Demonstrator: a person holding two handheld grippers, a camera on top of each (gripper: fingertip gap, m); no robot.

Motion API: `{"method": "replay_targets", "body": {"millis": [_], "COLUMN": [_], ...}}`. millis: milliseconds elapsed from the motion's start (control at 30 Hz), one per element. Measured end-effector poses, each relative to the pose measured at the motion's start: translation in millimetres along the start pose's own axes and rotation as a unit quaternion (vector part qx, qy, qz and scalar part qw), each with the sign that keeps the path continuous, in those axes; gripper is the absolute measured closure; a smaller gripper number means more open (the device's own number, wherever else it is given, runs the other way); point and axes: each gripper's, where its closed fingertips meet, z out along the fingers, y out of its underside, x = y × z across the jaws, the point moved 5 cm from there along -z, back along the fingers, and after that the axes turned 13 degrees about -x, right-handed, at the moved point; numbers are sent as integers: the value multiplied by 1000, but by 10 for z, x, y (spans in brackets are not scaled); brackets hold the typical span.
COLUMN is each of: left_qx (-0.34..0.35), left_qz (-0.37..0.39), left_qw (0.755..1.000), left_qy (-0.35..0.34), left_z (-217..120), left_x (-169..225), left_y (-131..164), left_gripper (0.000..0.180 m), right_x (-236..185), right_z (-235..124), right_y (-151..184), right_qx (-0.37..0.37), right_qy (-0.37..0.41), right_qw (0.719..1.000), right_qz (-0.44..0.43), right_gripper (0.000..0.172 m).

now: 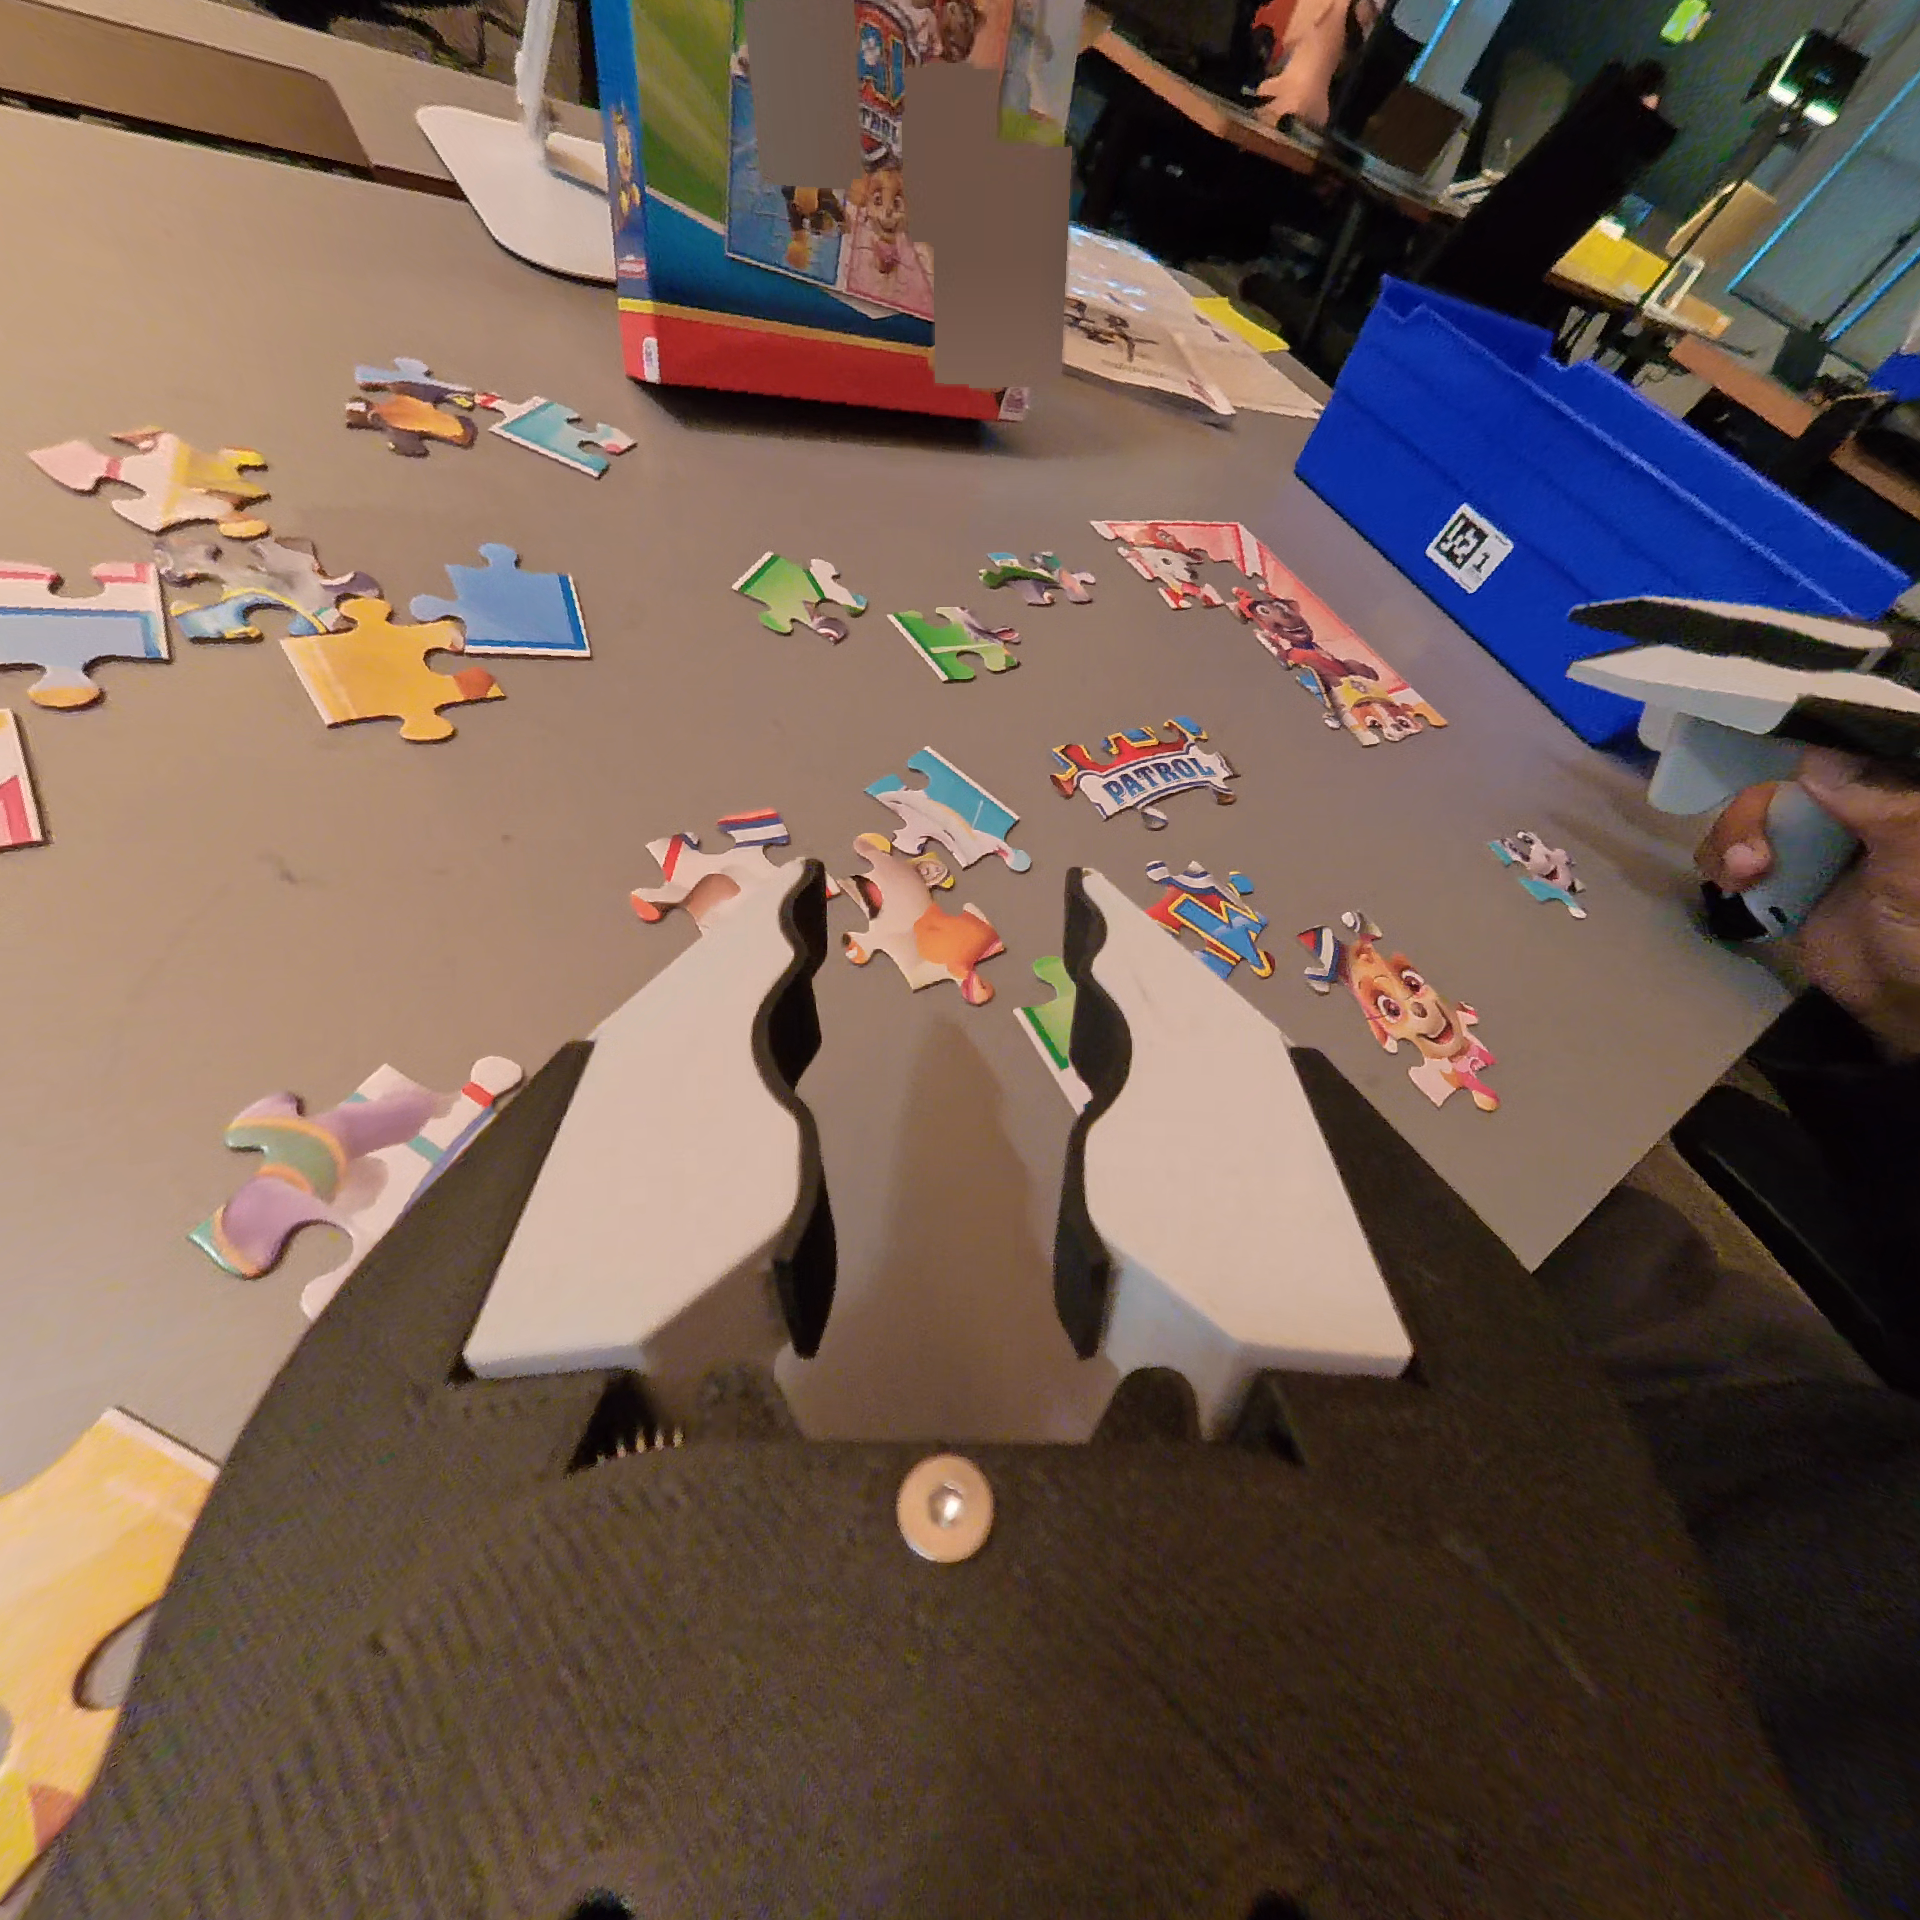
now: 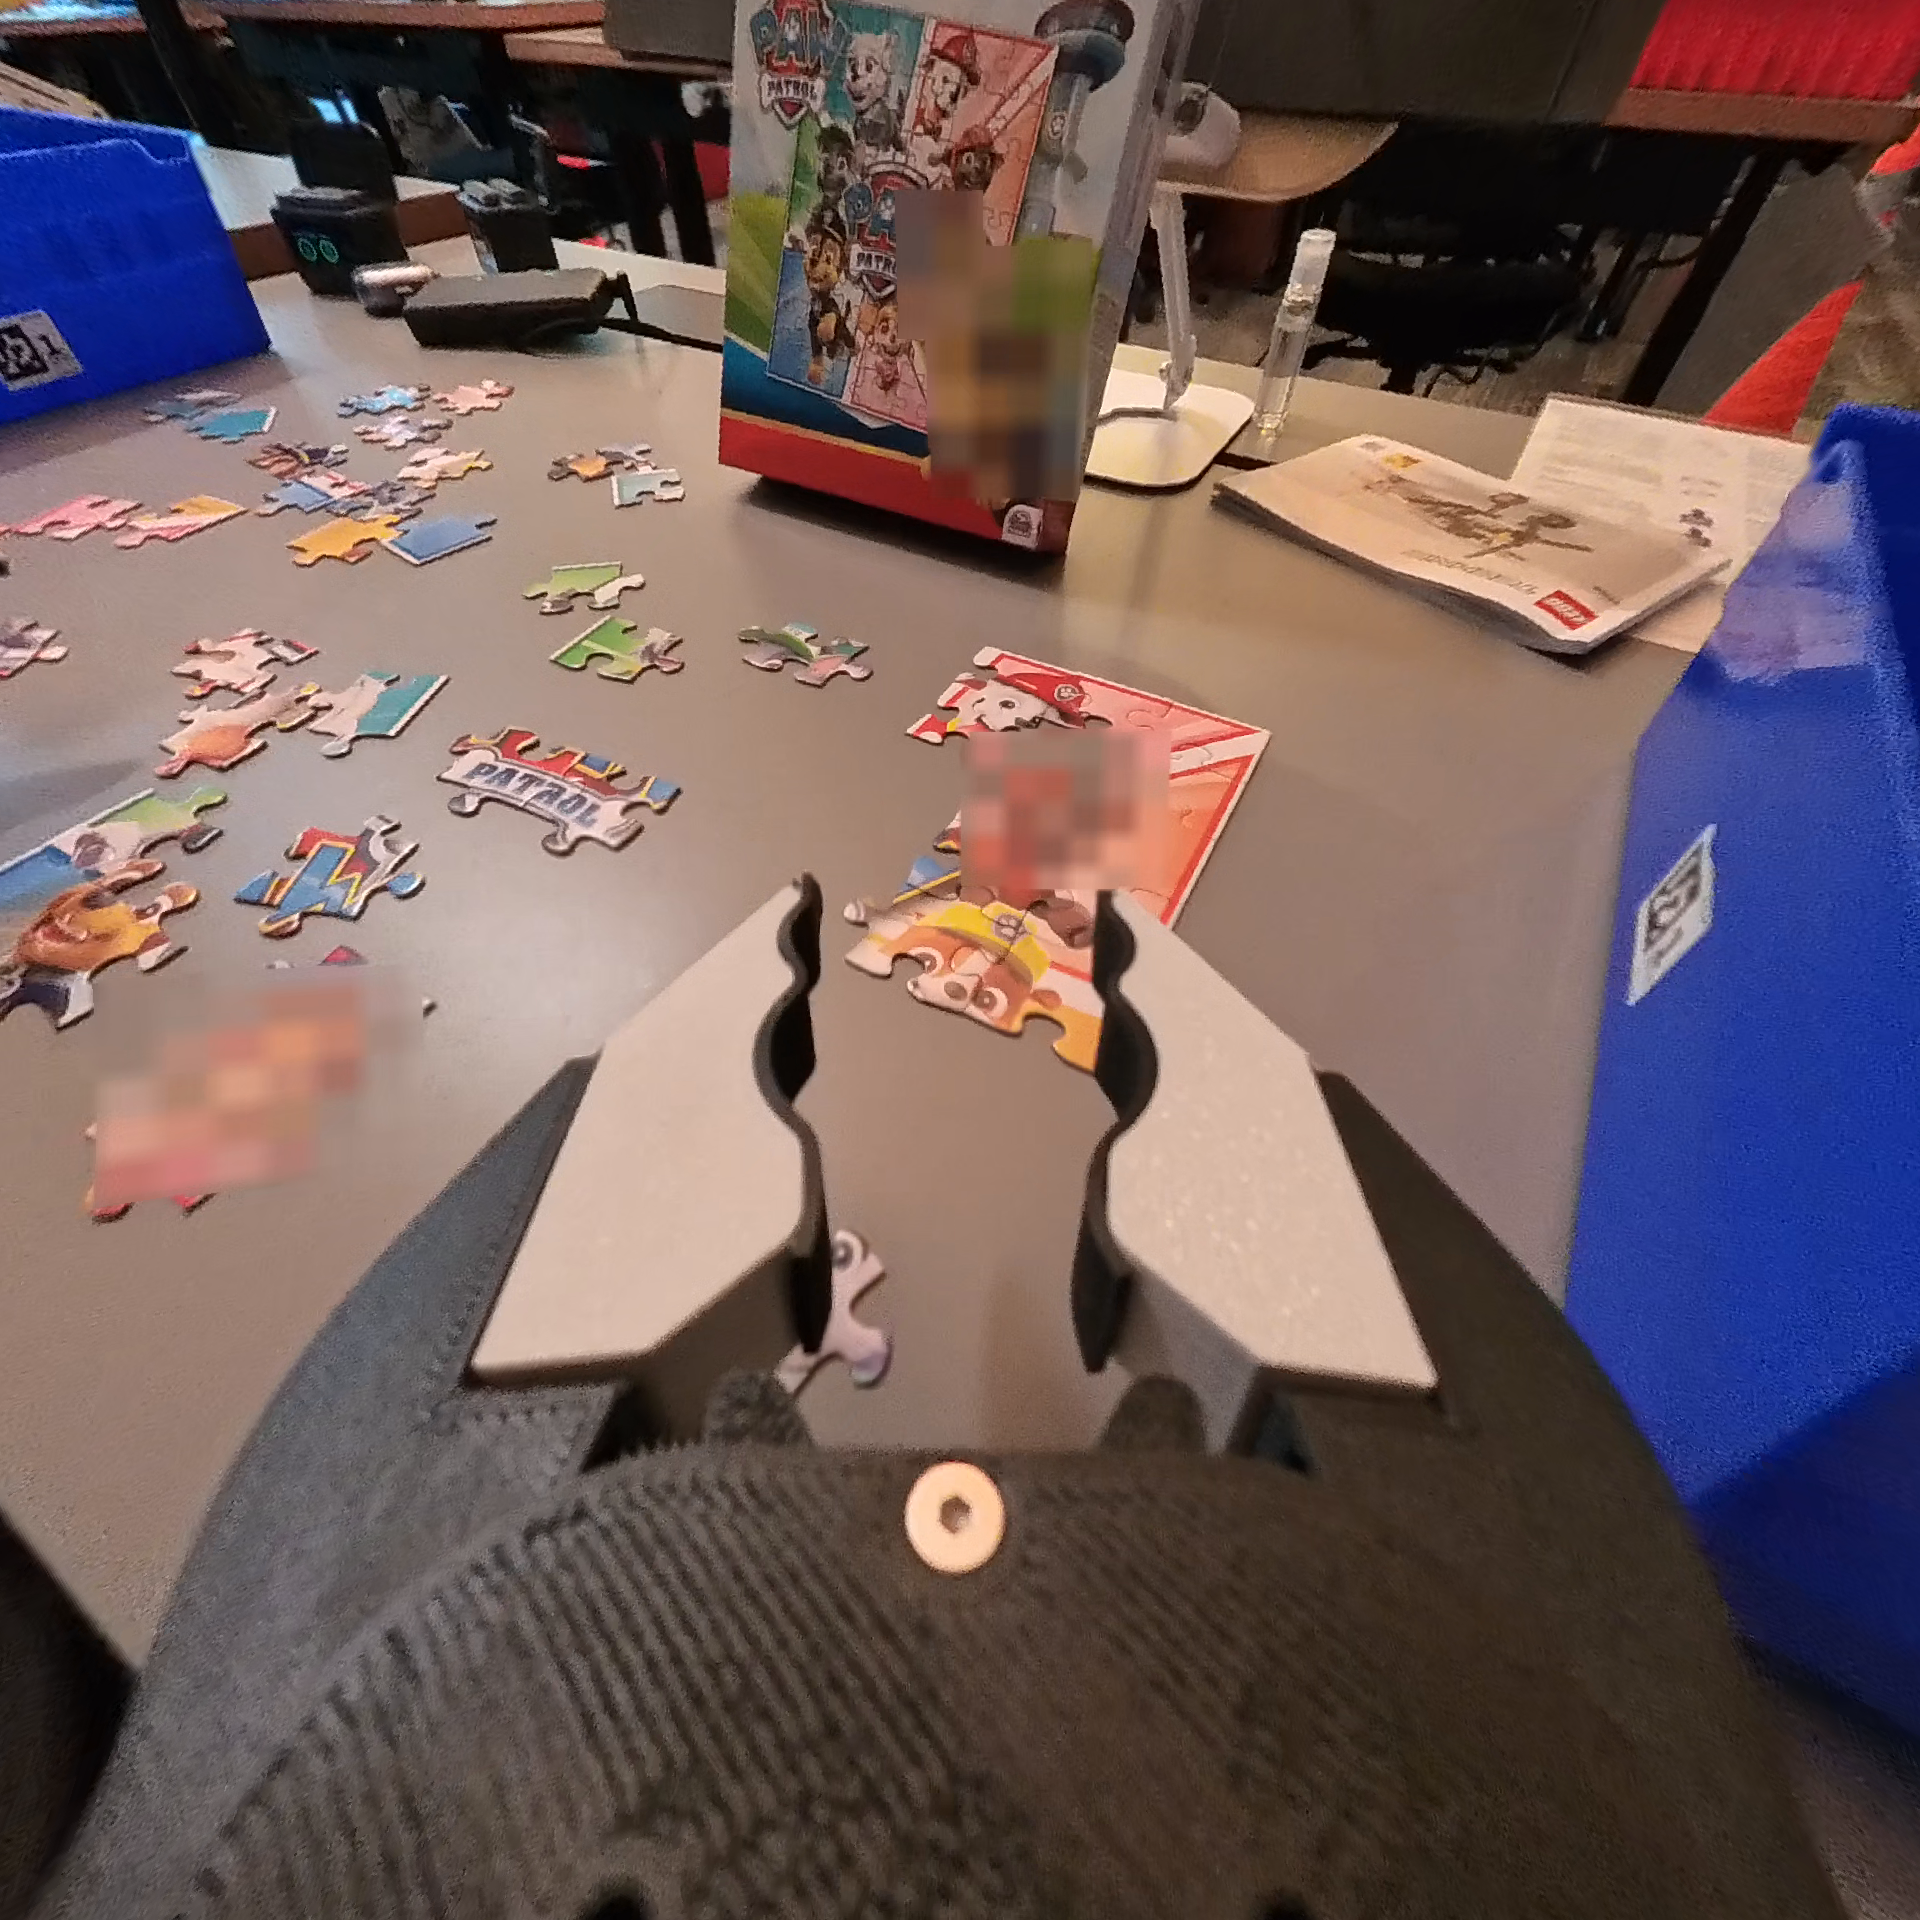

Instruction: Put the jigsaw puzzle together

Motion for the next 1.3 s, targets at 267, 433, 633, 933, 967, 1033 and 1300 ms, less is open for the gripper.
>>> {"method": "replay_targets", "body": {"millis": [267,433,633,933,967,1033,1300], "left_qx": [-8,-23,-1,-20,-20,-23,-33], "left_qz": [54,53,58,35,31,22,36], "left_qw": [990,988,987,993,993,994,991], "left_qy": [-127,-141,-147,-113,-110,-101,-121], "left_z": [9,21,-29,16,17,22,47], "left_x": [-55,-42,-22,-57,-63,-78,-65], "left_y": [-16,29,17,31,31,33,40], "left_gripper": [133,128,137,136,136,136,133], "right_x": [60,19,0,64,61,47,49], "right_z": [57,96,3,-272,-285,-300,-421], "right_y": [-51,-36,-71,-128,-129,-128,-133], "right_qx": [12,-2,37,143,148,153,199], "right_qy": [41,43,52,65,67,72,121], "right_qw": [999,998,997,987,986,985,972], "right_qz": [-24,-43,-52,-23,-24,-30,-35], "right_gripper": [126,125,132,137,138,139,138]}}
